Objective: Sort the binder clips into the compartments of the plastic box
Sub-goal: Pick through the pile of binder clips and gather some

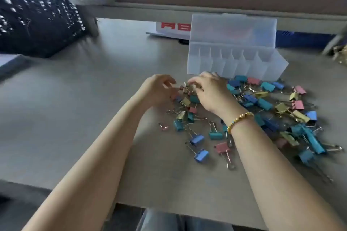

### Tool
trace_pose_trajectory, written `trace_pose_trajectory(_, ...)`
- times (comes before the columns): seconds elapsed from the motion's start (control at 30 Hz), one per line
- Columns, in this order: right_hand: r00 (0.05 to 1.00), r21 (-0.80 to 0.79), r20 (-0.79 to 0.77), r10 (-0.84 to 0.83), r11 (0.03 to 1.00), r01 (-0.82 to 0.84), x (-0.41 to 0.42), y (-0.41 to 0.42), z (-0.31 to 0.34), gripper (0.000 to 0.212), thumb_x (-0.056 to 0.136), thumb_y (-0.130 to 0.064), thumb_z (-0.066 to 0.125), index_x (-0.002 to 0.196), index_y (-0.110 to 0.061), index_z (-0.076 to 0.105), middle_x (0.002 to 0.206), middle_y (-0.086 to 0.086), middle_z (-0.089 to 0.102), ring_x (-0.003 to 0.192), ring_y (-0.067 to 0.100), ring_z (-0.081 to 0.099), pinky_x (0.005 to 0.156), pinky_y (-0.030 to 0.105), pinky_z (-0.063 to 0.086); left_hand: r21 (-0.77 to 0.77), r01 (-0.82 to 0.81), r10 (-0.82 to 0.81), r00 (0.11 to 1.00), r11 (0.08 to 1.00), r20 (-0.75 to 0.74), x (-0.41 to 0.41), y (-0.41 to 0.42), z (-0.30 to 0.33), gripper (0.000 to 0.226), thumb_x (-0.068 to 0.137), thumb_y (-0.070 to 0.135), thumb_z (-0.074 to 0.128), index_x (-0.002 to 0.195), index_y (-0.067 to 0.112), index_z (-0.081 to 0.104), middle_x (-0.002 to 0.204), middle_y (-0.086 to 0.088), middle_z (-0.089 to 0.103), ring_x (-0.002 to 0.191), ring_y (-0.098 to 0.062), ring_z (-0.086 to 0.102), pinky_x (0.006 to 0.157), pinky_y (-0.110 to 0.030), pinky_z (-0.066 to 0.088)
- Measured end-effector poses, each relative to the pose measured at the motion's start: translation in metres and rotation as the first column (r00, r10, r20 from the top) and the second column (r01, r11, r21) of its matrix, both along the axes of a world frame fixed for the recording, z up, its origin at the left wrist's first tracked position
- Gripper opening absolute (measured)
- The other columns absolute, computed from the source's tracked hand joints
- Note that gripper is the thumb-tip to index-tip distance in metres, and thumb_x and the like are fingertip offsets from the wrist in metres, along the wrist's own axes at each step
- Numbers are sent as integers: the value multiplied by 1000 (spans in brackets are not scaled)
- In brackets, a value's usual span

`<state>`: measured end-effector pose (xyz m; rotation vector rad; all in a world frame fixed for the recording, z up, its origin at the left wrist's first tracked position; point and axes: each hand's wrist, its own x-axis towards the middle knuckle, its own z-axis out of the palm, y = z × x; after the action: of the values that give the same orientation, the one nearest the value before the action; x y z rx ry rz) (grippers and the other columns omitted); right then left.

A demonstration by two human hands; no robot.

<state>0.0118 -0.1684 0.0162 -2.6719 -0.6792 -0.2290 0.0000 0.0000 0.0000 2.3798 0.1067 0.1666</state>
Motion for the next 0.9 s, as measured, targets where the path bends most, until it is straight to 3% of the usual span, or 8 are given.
trace_pose_trajectory(0.13,998,-70,-64,23,997,-28,-5,2,-6,30,94,-20,52,122,-24,61,122,1,54,117,21,41,101,34,31,51,89,-86,994,995,-61,-5,12,-5,27,80,40,70,98,19,68,82,6,59,67,-7,52,61,-14,40)
trace_pose_trajectory(0.23,995,-102,-104,4,995,-14,-2,-1,-7,23,93,-23,53,114,-21,64,119,-1,55,115,21,41,102,35,34,92,170,-158,979,981,-125,0,17,1,15,84,27,67,96,18,68,78,10,57,64,-3,49,52,-3,37)
trace_pose_trajectory(0.3,993,-82,-116,-4,997,-5,-2,-5,-7,20,93,-23,55,109,-20,65,117,0,57,113,20,43,100,34,35,98,176,-157,972,980,-173,0,15,4,11,85,23,64,95,19,66,76,10,59,69,-10,52,56,-14,40)
trace_pose_trajectory(0.37,992,-54,-122,-7,999,1,0,-8,-5,20,93,-21,55,110,-18,64,117,1,58,113,21,45,99,34,38,101,116,-101,984,988,-146,2,8,7,20,88,25,59,107,18,62,85,5,61,78,-16,55,64,-24,40)
trace_pose_trajectory(0.47,993,-39,-114,-12,999,8,3,-10,-1,26,94,-16,53,118,-16,60,123,3,56,116,23,45,99,34,38,219,111,-98,993,969,-67,15,-8,14,42,87,32,62,127,23,52,113,-2,54,101,-19,54,81,-26,42)
trace_pose_trajectory(0.53,990,-58,-138,-16,998,8,3,-15,-1,31,94,-13,51,125,-17,56,127,3,53,121,23,41,102,35,36,280,169,-144,984,945,-107,23,-17,14,50,83,36,67,128,23,52,121,-4,50,105,-20,54,88,-27,43)
trace_pose_trajectory(0.73,980,-131,-200,-13,991,-13,5,-22,-2,39,95,-10,47,133,-20,51,132,2,47,126,23,36,106,36,31,403,196,-158,979,894,-125,31,-18,9,41,82,36,68,115,16,57,115,-6,55,89,-16,49,78,-27,42)
trace_pose_trajectory(0.9,994,-226,-108,-20,974,-4,5,-15,-2,34,95,-19,51,128,-16,52,128,5,50,121,24,39,102,36,35,439,223,-196,975,870,-105,28,-23,7,38,87,29,62,119,11,53,120,-9,54,102,-24,55,83,-29,43)
